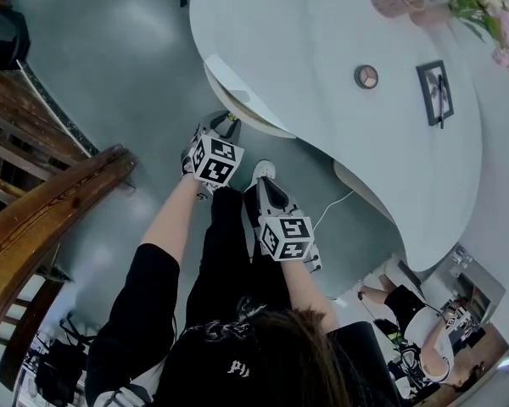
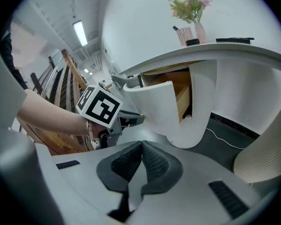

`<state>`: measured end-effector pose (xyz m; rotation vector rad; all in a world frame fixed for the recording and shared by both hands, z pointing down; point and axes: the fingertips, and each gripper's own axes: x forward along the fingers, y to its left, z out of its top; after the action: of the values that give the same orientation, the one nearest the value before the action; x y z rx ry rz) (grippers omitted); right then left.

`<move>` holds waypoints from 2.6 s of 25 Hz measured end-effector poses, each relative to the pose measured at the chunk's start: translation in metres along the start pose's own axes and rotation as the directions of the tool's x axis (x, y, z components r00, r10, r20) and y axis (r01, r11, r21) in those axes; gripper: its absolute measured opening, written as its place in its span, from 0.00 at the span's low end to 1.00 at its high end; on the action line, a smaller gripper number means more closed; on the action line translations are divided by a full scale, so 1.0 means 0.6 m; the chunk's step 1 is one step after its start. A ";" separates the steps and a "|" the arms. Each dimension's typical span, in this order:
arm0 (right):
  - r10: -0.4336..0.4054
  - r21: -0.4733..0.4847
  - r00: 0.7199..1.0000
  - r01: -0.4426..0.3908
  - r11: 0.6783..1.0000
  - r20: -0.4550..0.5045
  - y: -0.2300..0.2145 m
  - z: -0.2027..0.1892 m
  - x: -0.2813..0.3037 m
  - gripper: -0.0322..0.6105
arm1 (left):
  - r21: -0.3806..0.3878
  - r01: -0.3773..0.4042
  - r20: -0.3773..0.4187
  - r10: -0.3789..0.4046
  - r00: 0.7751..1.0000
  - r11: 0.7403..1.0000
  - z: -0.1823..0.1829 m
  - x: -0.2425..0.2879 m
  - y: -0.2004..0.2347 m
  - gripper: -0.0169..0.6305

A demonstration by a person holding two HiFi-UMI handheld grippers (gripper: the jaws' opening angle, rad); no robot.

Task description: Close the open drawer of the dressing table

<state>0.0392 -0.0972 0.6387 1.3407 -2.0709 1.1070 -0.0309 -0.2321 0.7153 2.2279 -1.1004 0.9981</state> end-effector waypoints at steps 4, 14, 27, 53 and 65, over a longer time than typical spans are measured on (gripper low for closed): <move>-0.001 0.007 1.000 0.001 1.000 0.002 -0.003 -0.002 0.004 0.09 | -0.014 -0.004 0.012 0.004 1.000 1.000 0.005 0.005 0.000 0.21; -0.013 0.007 1.000 0.013 1.000 0.014 -0.024 0.009 0.002 0.09 | 0.004 0.015 0.030 -0.015 0.999 1.000 0.029 0.023 -0.004 0.21; -0.040 0.009 0.999 0.040 0.999 0.019 -0.052 0.006 -0.006 0.09 | -0.008 0.015 0.077 -0.015 0.997 1.000 0.066 0.051 -0.004 0.21; -0.075 0.063 0.972 0.062 0.996 0.225 -0.124 0.120 0.018 0.09 | -0.117 0.007 0.265 0.025 0.964 0.993 0.135 0.107 -0.001 0.21; -0.111 0.124 0.961 0.082 0.989 0.252 -0.128 0.103 0.018 0.09 | -0.088 0.018 0.312 0.011 0.950 0.996 0.141 0.105 0.004 0.21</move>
<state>0.1071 -0.1694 0.6399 1.7021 -2.1205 1.0687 0.0277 -0.3200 0.7108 2.3653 -1.2452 0.5915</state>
